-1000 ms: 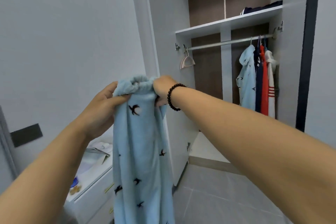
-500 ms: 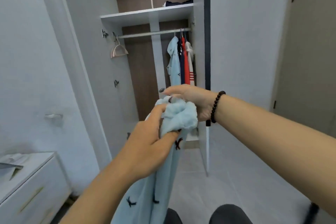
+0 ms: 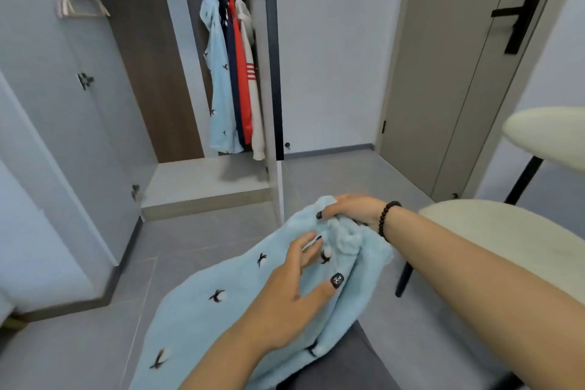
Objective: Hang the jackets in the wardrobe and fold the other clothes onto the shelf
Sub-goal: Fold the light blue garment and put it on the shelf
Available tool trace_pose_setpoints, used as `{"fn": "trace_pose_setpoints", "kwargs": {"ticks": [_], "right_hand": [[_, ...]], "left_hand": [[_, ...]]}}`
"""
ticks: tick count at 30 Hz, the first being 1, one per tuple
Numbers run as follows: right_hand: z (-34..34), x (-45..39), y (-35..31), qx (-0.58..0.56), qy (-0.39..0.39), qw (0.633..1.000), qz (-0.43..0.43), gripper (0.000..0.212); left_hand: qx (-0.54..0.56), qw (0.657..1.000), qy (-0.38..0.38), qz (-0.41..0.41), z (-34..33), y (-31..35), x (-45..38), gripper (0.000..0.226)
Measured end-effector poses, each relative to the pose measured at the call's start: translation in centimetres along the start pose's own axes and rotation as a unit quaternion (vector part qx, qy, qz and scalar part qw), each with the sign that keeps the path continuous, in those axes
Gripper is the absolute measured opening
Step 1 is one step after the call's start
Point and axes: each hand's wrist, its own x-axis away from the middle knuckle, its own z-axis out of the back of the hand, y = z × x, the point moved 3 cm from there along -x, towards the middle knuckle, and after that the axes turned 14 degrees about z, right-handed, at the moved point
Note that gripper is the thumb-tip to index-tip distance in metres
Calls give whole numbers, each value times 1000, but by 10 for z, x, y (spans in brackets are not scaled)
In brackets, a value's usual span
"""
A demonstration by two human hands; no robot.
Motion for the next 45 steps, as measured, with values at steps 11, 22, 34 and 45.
{"fn": "trace_pose_setpoints", "kwargs": {"ticks": [11,22,34,45], "right_hand": [[47,-9,57,56,151,986,40,12],[138,30,32,40,150,987,49,11],[256,153,-3,104,238,965,24,14],[190,135,-85,145,131,980,29,12]], "left_hand": [[-429,899,-37,82,-63,-39,-25,73],[-257,964,-46,-47,-103,26,-65,61],[-138,966,-144,-164,-186,131,-72,56],[259,946,-190,39,-102,130,-67,37]]}}
